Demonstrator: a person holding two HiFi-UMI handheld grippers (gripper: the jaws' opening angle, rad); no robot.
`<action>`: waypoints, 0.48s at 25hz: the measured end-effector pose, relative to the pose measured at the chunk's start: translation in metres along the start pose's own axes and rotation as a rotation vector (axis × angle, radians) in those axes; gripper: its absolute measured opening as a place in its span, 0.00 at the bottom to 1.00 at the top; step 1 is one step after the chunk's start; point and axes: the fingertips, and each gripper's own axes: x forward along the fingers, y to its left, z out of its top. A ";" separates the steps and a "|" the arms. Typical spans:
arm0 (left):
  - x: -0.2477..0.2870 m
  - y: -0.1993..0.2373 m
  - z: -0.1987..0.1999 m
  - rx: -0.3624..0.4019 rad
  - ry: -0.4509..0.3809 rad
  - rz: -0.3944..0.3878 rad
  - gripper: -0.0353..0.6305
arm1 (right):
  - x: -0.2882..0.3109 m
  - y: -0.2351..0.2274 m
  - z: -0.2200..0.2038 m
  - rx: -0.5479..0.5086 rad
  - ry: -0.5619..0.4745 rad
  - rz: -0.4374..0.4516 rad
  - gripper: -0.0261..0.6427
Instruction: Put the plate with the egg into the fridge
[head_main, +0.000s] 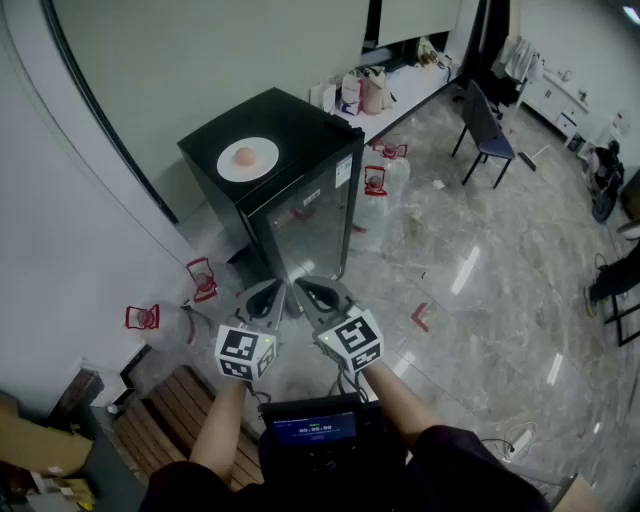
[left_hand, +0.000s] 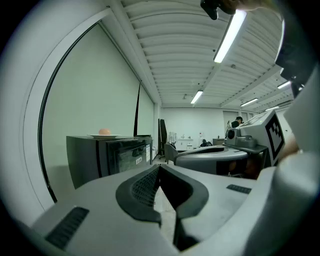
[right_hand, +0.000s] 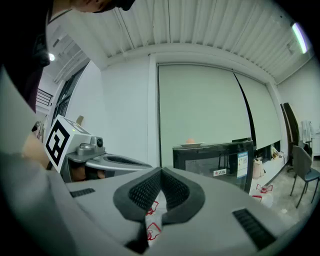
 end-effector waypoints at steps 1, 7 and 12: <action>0.000 -0.003 0.000 0.001 0.002 -0.001 0.07 | -0.002 0.000 0.000 0.000 0.000 0.001 0.05; 0.002 -0.018 -0.001 0.004 0.006 -0.007 0.07 | -0.017 -0.003 -0.001 -0.013 0.000 0.001 0.05; 0.004 -0.029 -0.001 0.005 0.013 -0.013 0.07 | -0.027 -0.007 -0.002 -0.011 0.001 -0.014 0.05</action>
